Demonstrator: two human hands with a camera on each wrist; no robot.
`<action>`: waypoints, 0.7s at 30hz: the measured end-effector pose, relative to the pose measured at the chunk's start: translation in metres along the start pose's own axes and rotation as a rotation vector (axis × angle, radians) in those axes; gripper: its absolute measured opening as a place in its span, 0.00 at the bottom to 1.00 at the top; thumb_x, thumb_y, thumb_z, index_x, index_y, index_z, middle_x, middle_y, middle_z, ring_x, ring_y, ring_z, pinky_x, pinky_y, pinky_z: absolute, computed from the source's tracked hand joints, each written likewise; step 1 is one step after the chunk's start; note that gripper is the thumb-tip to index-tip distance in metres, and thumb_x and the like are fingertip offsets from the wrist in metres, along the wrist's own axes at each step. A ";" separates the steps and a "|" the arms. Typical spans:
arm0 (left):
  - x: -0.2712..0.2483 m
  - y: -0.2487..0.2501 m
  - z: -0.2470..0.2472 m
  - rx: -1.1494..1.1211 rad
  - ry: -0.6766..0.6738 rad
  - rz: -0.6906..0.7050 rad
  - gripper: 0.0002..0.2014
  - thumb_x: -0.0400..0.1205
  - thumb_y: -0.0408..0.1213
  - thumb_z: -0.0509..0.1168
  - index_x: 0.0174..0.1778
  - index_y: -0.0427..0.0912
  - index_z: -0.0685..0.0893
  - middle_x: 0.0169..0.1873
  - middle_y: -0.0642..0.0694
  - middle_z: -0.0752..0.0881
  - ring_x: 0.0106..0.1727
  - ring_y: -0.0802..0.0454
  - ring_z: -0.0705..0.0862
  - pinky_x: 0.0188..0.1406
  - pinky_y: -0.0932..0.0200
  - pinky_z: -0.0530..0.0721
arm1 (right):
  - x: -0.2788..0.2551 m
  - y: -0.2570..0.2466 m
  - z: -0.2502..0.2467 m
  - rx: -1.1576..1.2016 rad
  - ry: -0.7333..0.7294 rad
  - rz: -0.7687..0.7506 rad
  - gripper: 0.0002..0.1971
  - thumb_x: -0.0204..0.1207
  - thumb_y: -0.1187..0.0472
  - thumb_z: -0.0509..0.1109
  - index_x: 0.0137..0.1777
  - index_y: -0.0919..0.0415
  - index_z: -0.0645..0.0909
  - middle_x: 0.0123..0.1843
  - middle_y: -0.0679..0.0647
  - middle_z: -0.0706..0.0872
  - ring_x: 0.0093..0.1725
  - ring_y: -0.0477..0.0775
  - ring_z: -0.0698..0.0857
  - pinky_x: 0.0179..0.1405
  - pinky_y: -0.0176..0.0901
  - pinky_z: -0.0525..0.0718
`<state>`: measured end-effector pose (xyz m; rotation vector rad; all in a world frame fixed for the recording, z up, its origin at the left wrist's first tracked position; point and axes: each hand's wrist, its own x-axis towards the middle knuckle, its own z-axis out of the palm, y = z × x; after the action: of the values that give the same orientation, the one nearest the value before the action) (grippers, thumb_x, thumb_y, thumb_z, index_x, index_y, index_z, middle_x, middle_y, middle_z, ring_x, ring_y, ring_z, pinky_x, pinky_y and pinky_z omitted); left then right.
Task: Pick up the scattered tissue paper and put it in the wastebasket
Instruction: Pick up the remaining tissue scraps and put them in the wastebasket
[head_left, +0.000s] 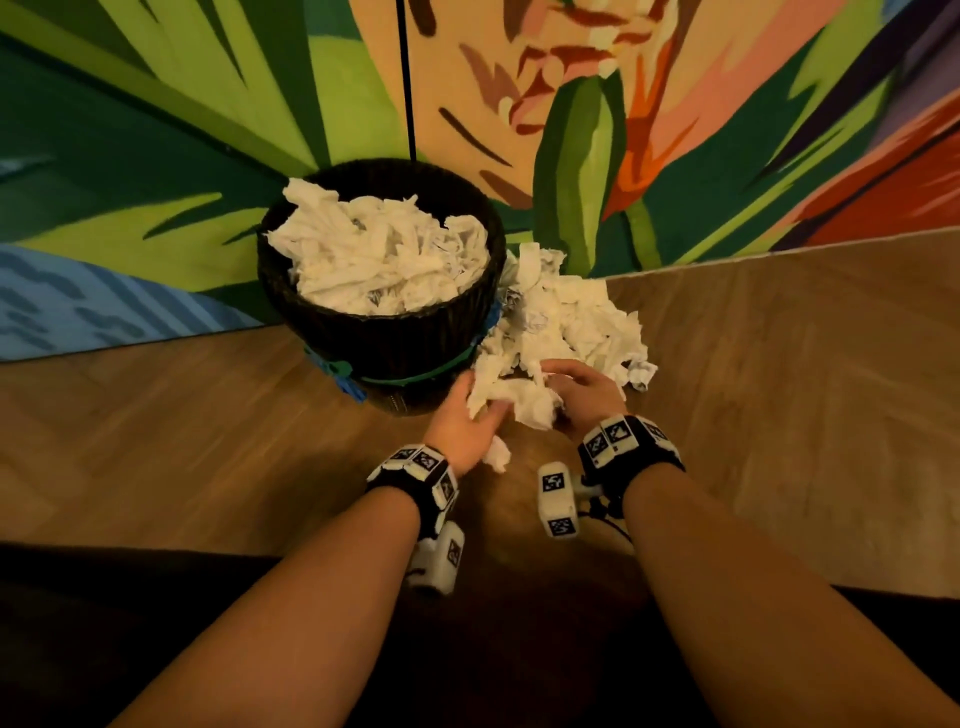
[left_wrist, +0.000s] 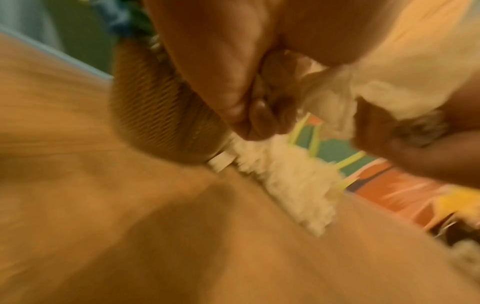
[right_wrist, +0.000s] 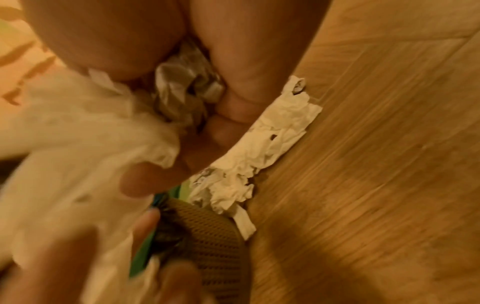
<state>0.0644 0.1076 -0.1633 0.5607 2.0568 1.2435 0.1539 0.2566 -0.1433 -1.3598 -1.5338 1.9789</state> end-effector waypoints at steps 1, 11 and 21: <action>-0.002 0.011 0.000 -0.048 -0.025 0.035 0.34 0.80 0.64 0.63 0.81 0.55 0.67 0.66 0.62 0.77 0.70 0.58 0.76 0.69 0.57 0.73 | -0.005 -0.005 0.004 0.000 -0.041 -0.013 0.15 0.76 0.69 0.72 0.37 0.48 0.92 0.36 0.53 0.92 0.33 0.52 0.87 0.35 0.47 0.88; -0.013 0.061 -0.011 -0.210 0.132 0.234 0.13 0.85 0.51 0.65 0.64 0.54 0.84 0.55 0.56 0.88 0.60 0.59 0.85 0.61 0.59 0.79 | -0.036 -0.055 0.001 0.286 0.086 -0.116 0.07 0.79 0.68 0.71 0.44 0.56 0.88 0.42 0.56 0.92 0.37 0.54 0.91 0.26 0.40 0.86; -0.025 0.146 -0.058 -0.202 0.279 0.532 0.09 0.81 0.40 0.64 0.51 0.62 0.80 0.45 0.53 0.86 0.48 0.64 0.84 0.48 0.59 0.83 | -0.034 -0.096 0.004 0.511 0.119 -0.177 0.07 0.75 0.79 0.69 0.43 0.67 0.82 0.47 0.62 0.84 0.46 0.59 0.87 0.35 0.41 0.88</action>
<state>0.0431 0.1222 -0.0062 0.9188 2.0346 1.9055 0.1388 0.2676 -0.0436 -1.0647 -0.9624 1.9550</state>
